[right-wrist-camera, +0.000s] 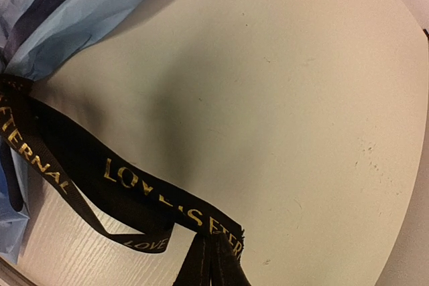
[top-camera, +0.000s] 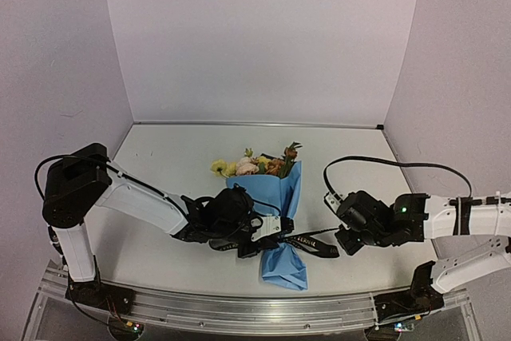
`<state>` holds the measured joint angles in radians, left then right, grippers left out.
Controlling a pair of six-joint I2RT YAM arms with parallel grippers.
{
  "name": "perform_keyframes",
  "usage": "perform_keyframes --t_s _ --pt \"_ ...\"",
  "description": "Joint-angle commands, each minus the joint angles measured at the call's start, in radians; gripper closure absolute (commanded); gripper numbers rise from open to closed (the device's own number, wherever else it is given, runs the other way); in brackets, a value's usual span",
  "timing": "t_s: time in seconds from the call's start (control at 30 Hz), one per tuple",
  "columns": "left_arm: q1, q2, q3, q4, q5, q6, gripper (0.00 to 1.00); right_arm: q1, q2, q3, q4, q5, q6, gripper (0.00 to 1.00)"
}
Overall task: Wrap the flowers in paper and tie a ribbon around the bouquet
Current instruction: Adjust the ribbon on the folded bouquet.
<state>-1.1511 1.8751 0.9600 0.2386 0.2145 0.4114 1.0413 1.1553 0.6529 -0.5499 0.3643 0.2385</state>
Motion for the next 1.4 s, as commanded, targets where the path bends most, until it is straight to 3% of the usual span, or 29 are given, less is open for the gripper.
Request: perform_keyframes --t_s 0.0,1.0,1.2,1.37 --pt "0.011 0.009 -0.028 -0.102 -0.04 -0.012 0.79 -0.027 -0.04 -0.023 -0.048 0.073 0.004 1.0" --pt "0.012 -0.019 -0.071 -0.085 -0.065 -0.041 0.79 -0.414 -0.088 -0.096 -0.128 -0.006 0.176 1.0" --pt "0.016 -0.031 -0.061 -0.081 -0.085 -0.069 0.78 -0.443 -0.076 -0.024 -0.177 -0.162 0.141 1.0" --pt "0.035 -0.098 -0.026 -0.079 -0.131 -0.173 0.57 -0.414 -0.089 0.032 -0.217 -0.233 0.114 0.67"
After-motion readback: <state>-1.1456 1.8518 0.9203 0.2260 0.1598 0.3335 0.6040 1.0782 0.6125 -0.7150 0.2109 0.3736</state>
